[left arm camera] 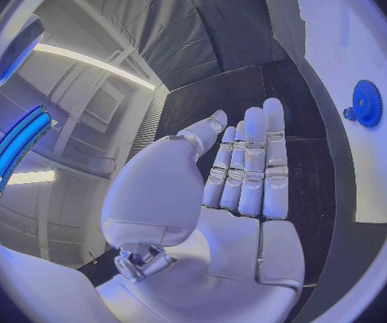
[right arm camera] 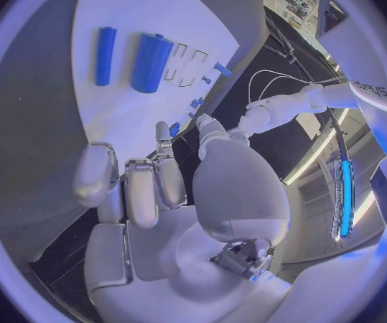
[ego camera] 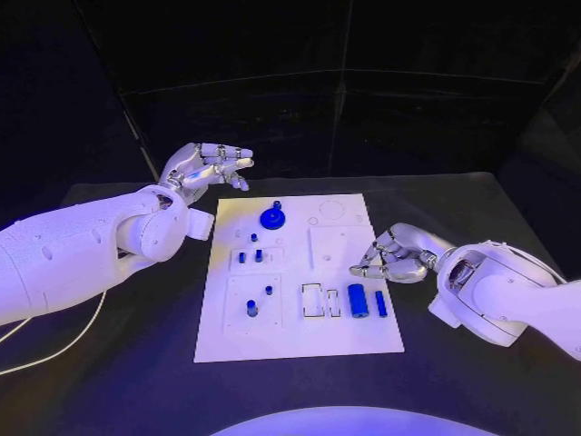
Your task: Assemble the parts on the task board
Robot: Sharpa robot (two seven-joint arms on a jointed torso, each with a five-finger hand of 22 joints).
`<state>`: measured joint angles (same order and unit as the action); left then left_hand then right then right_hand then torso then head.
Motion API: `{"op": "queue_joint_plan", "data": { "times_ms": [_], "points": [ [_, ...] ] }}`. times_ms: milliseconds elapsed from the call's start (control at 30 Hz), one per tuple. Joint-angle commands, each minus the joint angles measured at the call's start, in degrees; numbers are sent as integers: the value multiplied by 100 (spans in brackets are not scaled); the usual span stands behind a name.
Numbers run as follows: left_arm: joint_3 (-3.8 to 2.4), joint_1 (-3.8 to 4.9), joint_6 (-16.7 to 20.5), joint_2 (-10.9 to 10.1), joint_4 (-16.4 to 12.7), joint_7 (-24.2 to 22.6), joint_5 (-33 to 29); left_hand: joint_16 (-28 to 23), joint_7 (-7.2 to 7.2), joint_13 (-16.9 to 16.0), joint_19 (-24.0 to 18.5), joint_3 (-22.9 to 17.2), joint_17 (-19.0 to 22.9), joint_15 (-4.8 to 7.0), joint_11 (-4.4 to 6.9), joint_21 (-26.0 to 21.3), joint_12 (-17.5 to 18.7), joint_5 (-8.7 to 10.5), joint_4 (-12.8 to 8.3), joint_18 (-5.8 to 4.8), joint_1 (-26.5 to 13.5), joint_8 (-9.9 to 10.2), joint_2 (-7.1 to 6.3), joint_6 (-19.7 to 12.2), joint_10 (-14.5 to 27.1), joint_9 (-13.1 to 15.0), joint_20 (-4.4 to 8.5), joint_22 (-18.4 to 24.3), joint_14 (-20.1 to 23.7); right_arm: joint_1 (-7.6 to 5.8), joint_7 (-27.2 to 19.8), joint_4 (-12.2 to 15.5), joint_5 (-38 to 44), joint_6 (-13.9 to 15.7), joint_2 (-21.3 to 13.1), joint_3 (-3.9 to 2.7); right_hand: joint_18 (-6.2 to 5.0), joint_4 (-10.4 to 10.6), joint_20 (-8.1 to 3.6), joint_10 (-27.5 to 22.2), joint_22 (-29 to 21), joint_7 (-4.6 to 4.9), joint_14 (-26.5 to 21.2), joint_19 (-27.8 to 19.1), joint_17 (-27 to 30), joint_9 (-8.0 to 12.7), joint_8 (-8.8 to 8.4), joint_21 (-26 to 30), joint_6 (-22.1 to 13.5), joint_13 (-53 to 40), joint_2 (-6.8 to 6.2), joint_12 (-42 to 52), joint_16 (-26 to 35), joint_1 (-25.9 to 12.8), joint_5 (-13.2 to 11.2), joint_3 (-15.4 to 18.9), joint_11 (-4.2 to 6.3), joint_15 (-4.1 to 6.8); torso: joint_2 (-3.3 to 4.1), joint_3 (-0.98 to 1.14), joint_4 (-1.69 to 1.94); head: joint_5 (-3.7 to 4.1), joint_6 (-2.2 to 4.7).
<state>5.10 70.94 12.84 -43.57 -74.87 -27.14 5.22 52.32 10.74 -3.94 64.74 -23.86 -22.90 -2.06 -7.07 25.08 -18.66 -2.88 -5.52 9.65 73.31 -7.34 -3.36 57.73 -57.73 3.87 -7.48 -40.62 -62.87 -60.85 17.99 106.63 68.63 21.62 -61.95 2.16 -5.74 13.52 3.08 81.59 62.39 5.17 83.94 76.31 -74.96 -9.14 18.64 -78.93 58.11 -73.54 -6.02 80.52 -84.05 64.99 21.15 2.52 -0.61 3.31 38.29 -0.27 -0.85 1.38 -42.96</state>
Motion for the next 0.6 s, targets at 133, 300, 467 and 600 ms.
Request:
{"op": "queue_joint_plan", "data": {
  "times_ms": [133, 300, 467, 600],
  "points": [
    [0, 5, -81, -14, -10, -41, -7, -10, -21, -5, -5, 40, 11, -14, 22, -29, -32, -14, 9, 78, -39, -14, 27, -2, 35, 8, -38, 13, 11, 2, 698, 78, 1006, -314, -34, 4, 39, 197, 19, 33, 1, 13, 396, -41, -310, -57, 118, 19, -90, -62, -28, 49, -60, 97, -154, 240, -23, -22, 5, -5, 14, 71, -31],
    [1, 4, -107, -27, -21, -37, -7, -10, -21, -5, -4, 45, 13, -15, 22, -32, -34, -14, 13, 78, -44, -15, 26, -1, 37, 8, -38, 16, 12, 25, 793, 77, 1261, -449, -8, 13, 37, 292, 21, 24, -6, 12, 393, -46, -317, -85, 174, 23, -112, -69, -37, 42, -64, 139, -185, 343, -21, -23, 2, -18, 30, 103, -52],
    [3, 4, -109, -44, -31, -44, -7, -9, -21, -5, -3, 54, 17, -16, 22, -36, -37, -14, 19, 77, -53, -18, 25, -2, 40, 8, -39, 21, 13, 66, 883, 56, 1350, -546, 90, 32, 37, 312, 21, 25, -7, 11, 395, -47, -333, -94, 193, 25, -117, -77, -50, 44, -72, 133, -186, 385, -20, -23, 6, -25, 31, 87, -64],
    [3, 4, -111, -51, -40, -49, -7, -7, -22, -5, -2, 66, 21, -17, 22, -42, -41, -14, 27, 77, -63, -20, 22, -3, 43, 7, -41, 28, 14, 89, 917, 38, 1375, -597, 157, 85, 37, 316, 21, 27, -5, 9, 396, -46, -340, -99, 203, 24, -114, -82, -50, 45, -75, 129, -186, 398, -20, -22, 4, -21, 19, 52, -72]
  ]
}}
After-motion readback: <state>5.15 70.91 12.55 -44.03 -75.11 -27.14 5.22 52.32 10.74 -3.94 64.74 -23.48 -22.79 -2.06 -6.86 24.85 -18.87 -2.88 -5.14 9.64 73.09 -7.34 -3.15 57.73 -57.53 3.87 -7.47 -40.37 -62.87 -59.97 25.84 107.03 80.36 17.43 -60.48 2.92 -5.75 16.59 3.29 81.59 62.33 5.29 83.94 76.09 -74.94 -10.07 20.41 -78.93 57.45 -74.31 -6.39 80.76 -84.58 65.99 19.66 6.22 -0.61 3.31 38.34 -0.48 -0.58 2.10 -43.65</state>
